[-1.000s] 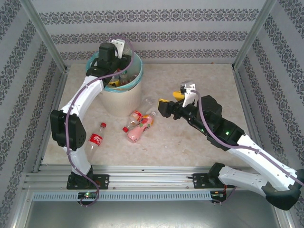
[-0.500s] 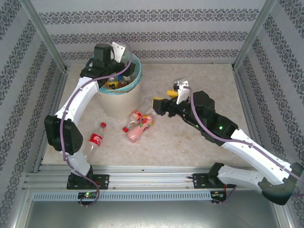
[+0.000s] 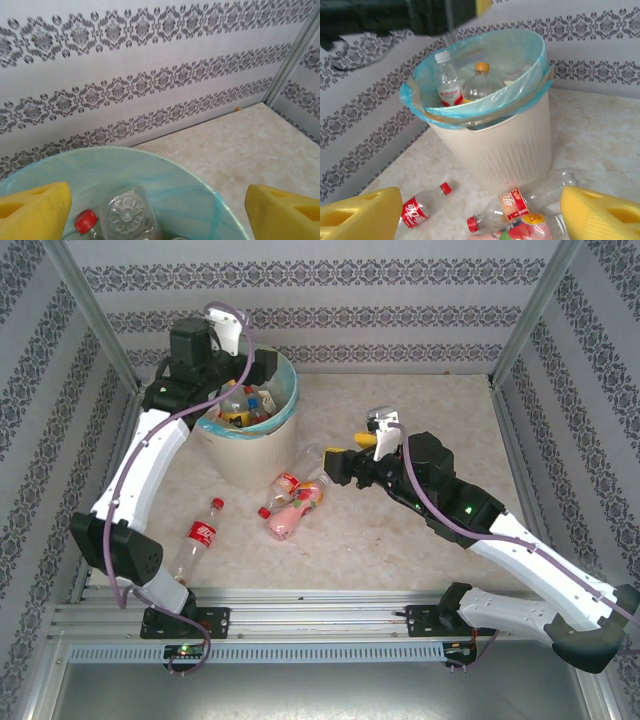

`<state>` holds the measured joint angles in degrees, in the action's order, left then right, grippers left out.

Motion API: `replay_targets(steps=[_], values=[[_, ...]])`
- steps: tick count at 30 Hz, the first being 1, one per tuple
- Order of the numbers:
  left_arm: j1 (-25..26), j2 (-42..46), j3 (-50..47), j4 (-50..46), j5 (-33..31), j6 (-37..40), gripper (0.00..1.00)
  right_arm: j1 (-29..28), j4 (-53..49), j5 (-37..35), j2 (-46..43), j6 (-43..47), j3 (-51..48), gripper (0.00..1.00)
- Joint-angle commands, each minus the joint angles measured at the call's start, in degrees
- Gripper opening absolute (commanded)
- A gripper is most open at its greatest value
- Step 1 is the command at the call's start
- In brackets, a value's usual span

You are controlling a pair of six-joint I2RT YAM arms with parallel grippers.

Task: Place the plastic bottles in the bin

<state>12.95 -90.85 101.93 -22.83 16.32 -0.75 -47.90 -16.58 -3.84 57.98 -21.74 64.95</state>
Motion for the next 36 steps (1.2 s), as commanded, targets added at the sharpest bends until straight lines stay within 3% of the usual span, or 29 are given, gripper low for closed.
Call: replay_targets(steps=[1, 7, 13, 17, 29, 36], values=[[-0.4, 5.6, -0.1, -3.0, 1.1, -1.9, 0.89, -0.7, -7.1, -1.2, 1.4, -0.4, 4.1, 0.83], [2.6, 14.7, -5.6, -12.2, -0.6, 4.1, 0.88, -0.8, -16.5, 2.1, 5.0, 6.7, 7.9, 0.83], [6.0, 24.3, -13.3, -17.8, 0.6, 9.5, 0.88, -0.8, -18.2, 3.6, 7.0, 19.1, 9.4, 0.85], [7.1, 29.5, -18.8, -21.5, 2.5, 12.0, 0.88, -0.8, -19.9, 8.3, 9.9, 28.2, 11.8, 0.85], [7.9, 39.2, -26.0, -32.1, 11.4, 12.7, 0.88, -1.0, -19.0, 22.0, 12.2, 53.6, 9.1, 0.87], [7.9, 42.6, -31.4, -31.9, 15.3, 12.2, 0.88, -1.6, -19.8, 22.4, 16.6, 61.6, 9.3, 0.88]])
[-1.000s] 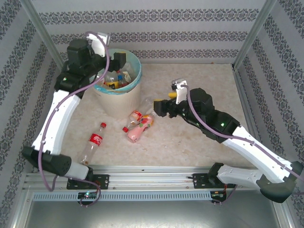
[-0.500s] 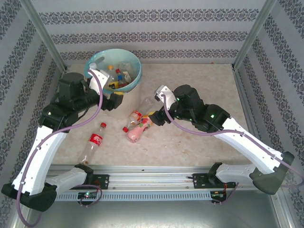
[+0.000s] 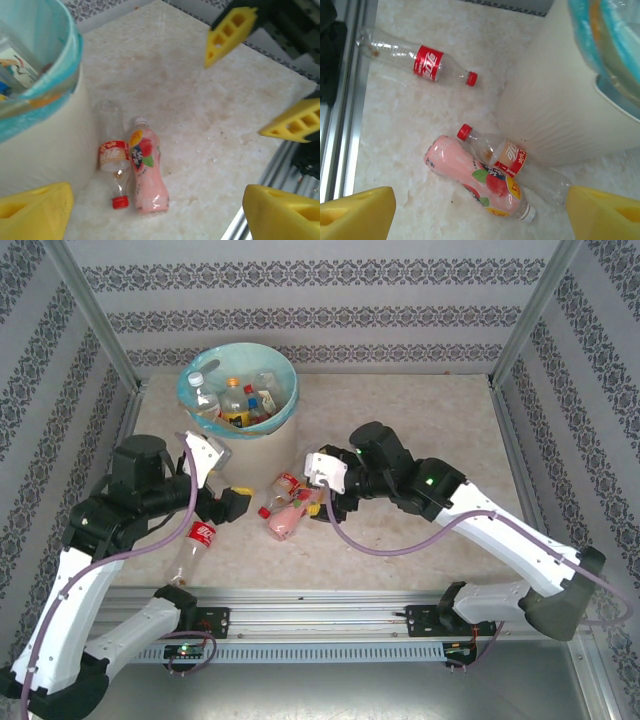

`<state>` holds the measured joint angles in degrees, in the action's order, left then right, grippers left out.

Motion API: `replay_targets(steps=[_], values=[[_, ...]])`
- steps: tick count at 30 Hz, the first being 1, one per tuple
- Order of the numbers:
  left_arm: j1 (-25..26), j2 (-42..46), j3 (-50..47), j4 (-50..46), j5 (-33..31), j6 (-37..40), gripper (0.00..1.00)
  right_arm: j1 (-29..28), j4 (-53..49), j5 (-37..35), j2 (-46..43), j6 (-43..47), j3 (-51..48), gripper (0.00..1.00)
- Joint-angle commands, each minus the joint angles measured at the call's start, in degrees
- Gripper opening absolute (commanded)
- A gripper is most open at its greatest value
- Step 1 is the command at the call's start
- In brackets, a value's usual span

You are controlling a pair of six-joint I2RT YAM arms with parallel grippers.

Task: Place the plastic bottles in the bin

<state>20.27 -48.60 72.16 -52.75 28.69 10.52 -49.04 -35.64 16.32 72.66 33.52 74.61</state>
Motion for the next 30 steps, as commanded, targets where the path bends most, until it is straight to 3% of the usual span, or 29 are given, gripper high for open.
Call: replay_targets(steps=[1, 14, 23, 30], values=[[0.6, 0.3, -2.1, -1.8, 3.1, 0.8, 0.88, -0.4, -0.7, 2.3, 2.8, 7.7, -0.4, 0.88], [0.6, 6.3, -15.2, 12.7, 1.9, -7.1, 0.92, -0.3, -1.0, 0.7, 18.1, 20.0, 2.3, 0.91], [0.6, 9.0, -20.8, 15.8, -7.6, -9.6, 0.94, 0.9, 3.4, -1.1, 28.9, 23.9, 4.3, 0.9], [0.6, 10.0, -21.7, 16.2, -7.8, -10.1, 0.94, 2.9, 3.7, -3.6, 34.7, 27.2, 5.6, 0.88]])
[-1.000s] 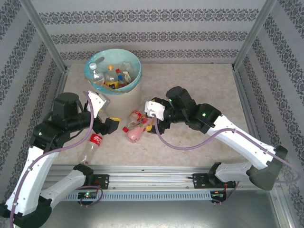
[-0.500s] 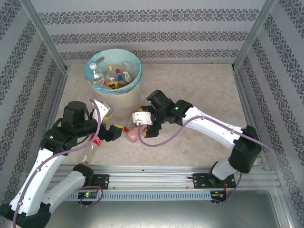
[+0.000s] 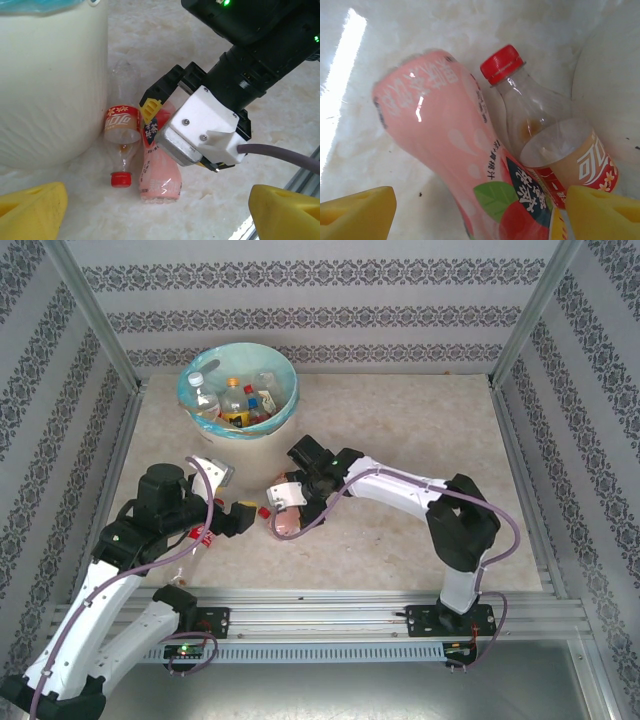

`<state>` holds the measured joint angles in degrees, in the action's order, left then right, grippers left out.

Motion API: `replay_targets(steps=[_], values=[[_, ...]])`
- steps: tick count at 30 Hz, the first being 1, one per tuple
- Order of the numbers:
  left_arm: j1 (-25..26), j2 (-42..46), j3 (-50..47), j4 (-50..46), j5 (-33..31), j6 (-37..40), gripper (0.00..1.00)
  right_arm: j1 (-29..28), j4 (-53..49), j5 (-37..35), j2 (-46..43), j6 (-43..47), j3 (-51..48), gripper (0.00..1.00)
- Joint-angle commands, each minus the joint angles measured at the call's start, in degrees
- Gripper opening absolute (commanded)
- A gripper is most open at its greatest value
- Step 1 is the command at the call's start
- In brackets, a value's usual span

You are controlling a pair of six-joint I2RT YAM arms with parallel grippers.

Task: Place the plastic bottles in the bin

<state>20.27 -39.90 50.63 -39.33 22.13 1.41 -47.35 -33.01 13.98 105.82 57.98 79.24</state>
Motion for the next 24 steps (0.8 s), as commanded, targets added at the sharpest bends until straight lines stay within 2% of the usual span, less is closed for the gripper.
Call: replay_targets(steps=[1, 12, 24], values=[[0.6, 1.4, -0.4, 2.8, -1.5, -1.0, 0.94, 1.5, 1.7, -1.3, 1.7, 3.3, 0.3, 0.88], [0.6, 2.5, -1.2, 2.7, -2.6, -1.5, 0.95, 2.4, 3.6, -3.3, 5.9, 7.6, -1.0, 0.9], [0.6, 0.8, -0.4, 3.5, -2.0, -1.2, 0.95, 2.0, 3.8, -5.0, 6.0, 8.1, -5.6, 0.86]])
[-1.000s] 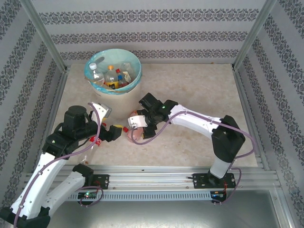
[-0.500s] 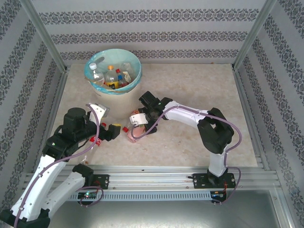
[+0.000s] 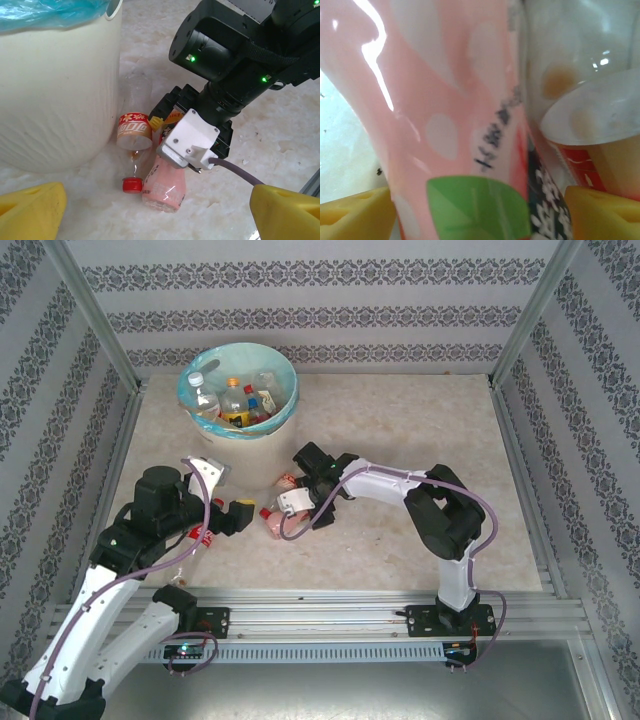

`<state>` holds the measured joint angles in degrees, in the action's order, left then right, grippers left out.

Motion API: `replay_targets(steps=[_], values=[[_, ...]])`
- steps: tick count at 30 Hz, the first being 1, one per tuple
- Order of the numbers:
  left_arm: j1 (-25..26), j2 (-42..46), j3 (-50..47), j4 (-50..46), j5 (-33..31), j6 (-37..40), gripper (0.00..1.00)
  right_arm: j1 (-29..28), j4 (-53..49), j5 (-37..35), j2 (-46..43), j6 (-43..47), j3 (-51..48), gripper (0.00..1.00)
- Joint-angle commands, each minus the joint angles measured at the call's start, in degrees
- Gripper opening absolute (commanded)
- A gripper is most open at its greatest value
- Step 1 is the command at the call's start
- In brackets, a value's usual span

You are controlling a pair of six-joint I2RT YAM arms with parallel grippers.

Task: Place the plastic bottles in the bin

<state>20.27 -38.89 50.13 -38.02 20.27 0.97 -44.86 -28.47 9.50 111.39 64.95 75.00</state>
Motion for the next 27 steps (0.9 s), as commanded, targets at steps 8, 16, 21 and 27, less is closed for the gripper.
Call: replay_targets(steps=[8, 16, 21, 27], values=[[0.6, -2.0, 2.2, 2.1, 1.7, -1.2, 0.95, -1.2, -1.2, -0.4, 0.9, 0.4, -2.6, 0.76], [0.6, -2.0, 4.0, 2.8, 3.6, -2.6, 0.95, -2.0, -3.1, -1.4, -2.2, -3.9, -4.3, 0.59], [0.6, -1.8, 4.9, 4.4, 4.8, -3.6, 0.95, -2.6, -4.1, -2.3, -6.7, -6.4, -6.7, 0.57], [0.6, -1.7, 4.6, 8.1, 5.9, -6.2, 0.95, -2.1, -5.4, -2.4, -12.8, -10.4, -9.9, 0.52]])
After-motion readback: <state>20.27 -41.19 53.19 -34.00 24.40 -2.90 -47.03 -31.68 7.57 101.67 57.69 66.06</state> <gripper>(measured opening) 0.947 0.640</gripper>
